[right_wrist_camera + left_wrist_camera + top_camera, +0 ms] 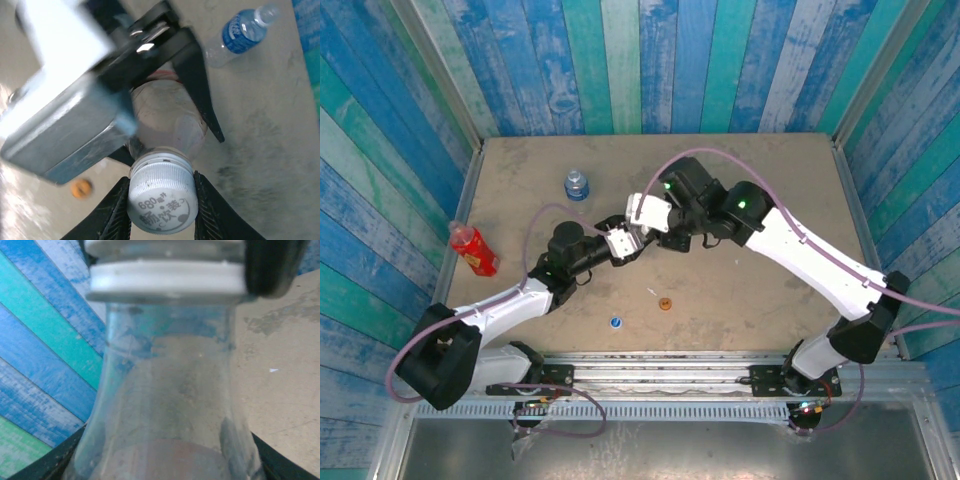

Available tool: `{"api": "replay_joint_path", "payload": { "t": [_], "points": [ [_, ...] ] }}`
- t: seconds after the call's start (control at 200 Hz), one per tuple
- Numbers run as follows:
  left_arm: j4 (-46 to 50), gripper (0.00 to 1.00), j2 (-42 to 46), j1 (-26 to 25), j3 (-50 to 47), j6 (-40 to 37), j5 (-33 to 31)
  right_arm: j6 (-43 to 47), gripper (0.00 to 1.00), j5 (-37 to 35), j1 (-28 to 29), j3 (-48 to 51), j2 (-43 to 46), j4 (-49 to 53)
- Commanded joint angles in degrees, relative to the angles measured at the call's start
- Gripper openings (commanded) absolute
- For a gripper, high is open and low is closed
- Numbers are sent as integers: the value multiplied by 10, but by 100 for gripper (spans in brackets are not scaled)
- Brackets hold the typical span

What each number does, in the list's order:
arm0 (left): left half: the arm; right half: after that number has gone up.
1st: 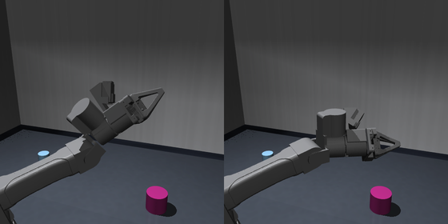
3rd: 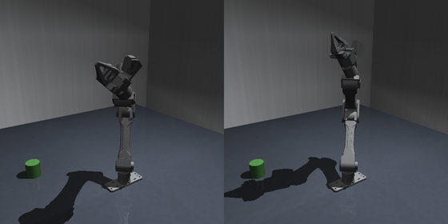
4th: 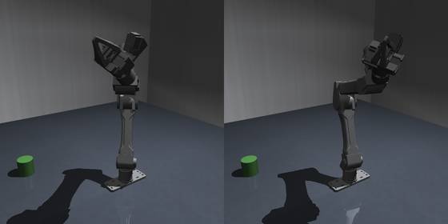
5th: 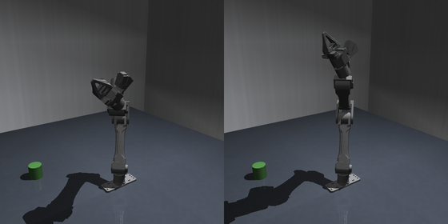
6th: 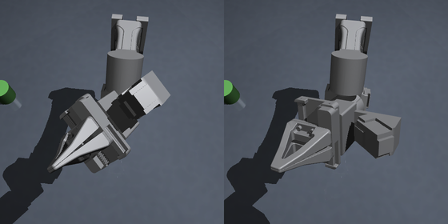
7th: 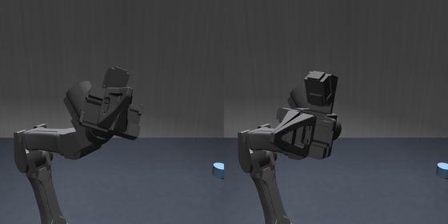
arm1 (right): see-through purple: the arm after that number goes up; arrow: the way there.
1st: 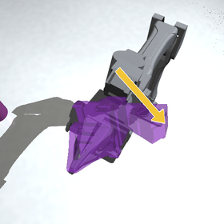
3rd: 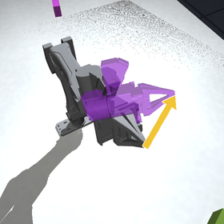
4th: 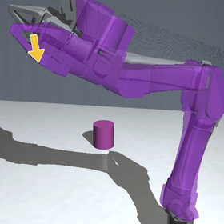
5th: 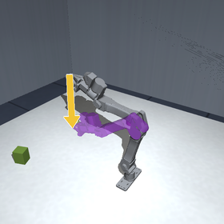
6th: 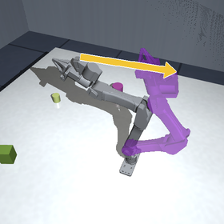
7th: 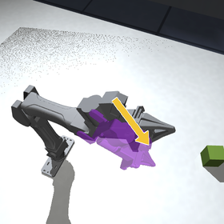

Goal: Screw on the bottle caps

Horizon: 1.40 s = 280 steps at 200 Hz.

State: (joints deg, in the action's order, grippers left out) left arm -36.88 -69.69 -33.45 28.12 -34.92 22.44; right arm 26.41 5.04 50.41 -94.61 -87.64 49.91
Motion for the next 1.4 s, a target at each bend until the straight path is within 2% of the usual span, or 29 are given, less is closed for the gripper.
{"api": "replay_joint_path", "payload": {
  "t": [0.0, 0.075, 0.14, 0.195, 0.35, 0.476, 0.571, 0.706, 0.851, 0.931, 1.001, 1.096, 1.217, 1.267, 1.317, 1.397],
  "points": [
    [-45, 63, -19, -3, 4, -2, -10, -359, 13, 55, -20, 42, 28, -136],
    [-48, 62, -19, -3, 4, -2, -9, -510, 16, 85, -45, 67, 36, -166],
    [-45, 62, -19, -3, 7, -2, -8, -521, 21, 137, -63, 78, 39, -171],
    [-42, 63, -18, -3, 6, -2, -7, -459, 29, 150, -66, 74, 43, -153],
    [-33, 63, -12, -2, 5, -5, -7, -189, 51, 153, -67, 56, 56, -62],
    [-27, 62, -10, -3, 6, -6, -3, -98, 57, 136, -66, 23, 49, -16],
    [-27, 62, -9, -3, 5, -6, 2, -60, 57, 142, -66, 6, 43, 0],
    [-20, 63, -10, -2, 5, -12, 19, 46, 57, 137, -64, -12, 41, 41],
    [-17, 63, -13, -2, 8, -11, 35, 220, 59, 42, -22, 7, 49, 69],
    [-13, 63, -12, -2, 10, -12, 38, 265, 59, -19, -8, 13, 44, 61],
    [-13, 63, -11, -3, 8, -12, 40, 275, 54, -26, -8, 2, 31, 59],
    [-12, 63, -11, -2, 8, -14, 38, 273, 46, 6, -8, -16, 16, 64],
    [-8, 63, -11, -2, 9, -17, 36, 265, 26, 34, -8, -19, 10, 63],
    [-6, 63, -11, -3, 9, -17, 36, 263, 27, 30, -8, -15, 9, 63],
    [-7, 63, -10, -3, 9, -17, 37, 263, 34, 20, -8, -10, 9, 61],
    [-7, 63, -9, -2, 9, -18, 38, 260, 40, 5, -8, -5, 9, 56]
  ]
}}
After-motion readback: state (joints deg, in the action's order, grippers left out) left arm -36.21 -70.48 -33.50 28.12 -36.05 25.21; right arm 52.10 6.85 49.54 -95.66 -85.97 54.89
